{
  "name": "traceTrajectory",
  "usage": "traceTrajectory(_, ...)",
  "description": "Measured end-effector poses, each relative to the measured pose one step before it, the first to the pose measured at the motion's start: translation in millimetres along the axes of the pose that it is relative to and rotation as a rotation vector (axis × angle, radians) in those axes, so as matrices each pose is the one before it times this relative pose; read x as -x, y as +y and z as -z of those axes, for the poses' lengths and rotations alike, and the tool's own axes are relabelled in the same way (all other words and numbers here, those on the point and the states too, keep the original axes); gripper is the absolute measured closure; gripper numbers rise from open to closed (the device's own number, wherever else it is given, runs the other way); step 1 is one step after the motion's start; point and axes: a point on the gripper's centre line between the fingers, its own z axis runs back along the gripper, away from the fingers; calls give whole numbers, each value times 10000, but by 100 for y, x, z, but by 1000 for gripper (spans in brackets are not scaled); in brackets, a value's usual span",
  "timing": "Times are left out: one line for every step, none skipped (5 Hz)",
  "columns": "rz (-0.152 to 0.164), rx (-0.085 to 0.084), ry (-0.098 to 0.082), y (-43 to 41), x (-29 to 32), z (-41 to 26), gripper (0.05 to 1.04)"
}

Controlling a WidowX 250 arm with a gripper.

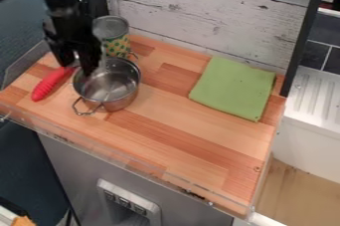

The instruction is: Move the silver pot to upper left side of the counter beside the red fork

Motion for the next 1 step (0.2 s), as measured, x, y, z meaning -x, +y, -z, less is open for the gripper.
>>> traceTrajectory(-16, 207, -139, 495, 629, -2264, 73)
